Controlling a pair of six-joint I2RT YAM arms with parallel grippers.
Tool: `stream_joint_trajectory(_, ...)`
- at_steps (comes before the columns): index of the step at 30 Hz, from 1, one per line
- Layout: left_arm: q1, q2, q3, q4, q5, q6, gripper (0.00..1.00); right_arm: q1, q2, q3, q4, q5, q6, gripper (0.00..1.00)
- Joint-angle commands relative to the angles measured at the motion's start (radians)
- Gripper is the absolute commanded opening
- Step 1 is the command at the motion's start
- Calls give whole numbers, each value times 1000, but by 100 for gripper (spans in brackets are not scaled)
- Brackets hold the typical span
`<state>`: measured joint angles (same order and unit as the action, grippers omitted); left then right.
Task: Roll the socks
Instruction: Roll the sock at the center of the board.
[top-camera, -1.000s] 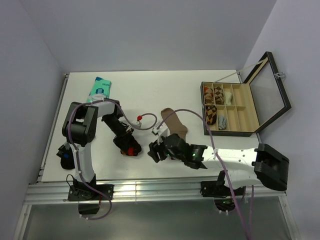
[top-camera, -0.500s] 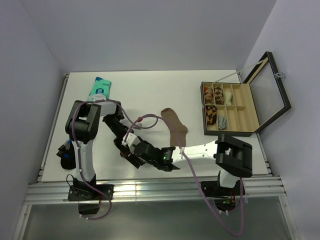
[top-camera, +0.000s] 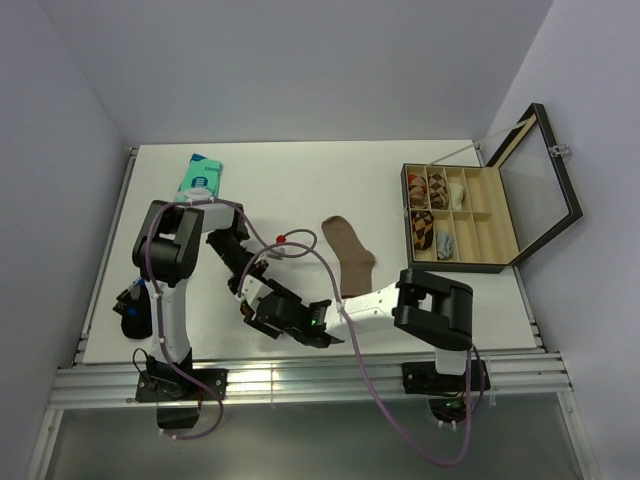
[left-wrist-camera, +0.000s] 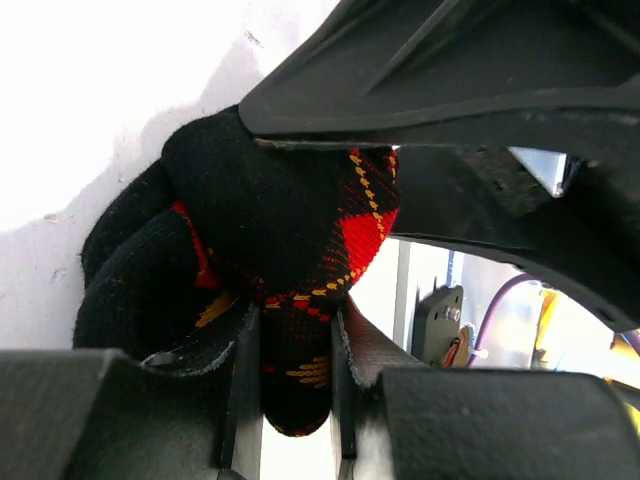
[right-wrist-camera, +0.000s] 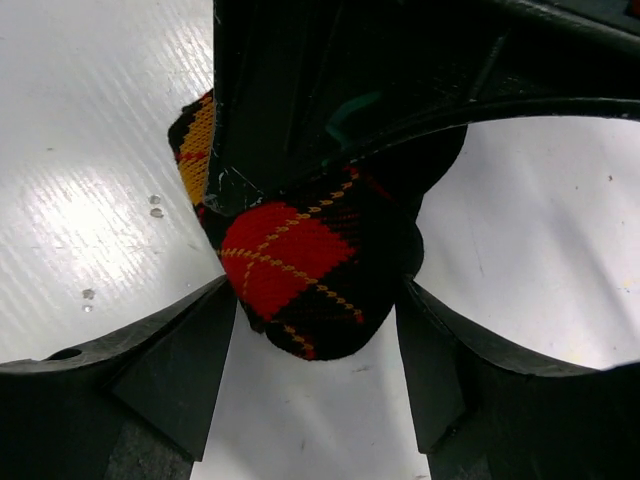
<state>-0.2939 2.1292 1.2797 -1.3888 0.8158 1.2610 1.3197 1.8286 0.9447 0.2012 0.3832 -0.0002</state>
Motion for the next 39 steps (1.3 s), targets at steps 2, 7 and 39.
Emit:
stream_joint_trajectory(2, -14, 37, 12, 39, -32, 12, 0, 33, 20, 40, 81, 126, -49, 72)
stream_joint_trajectory(7, -19, 46, 17, 31, -27, 14, 0, 50, 50, 51, 101, 166, -69, 73)
stream_joint_trajectory(39, -25, 58, 17, 27, -40, -5, 0, 56, -75, 14, 89, 40, -135, 81)
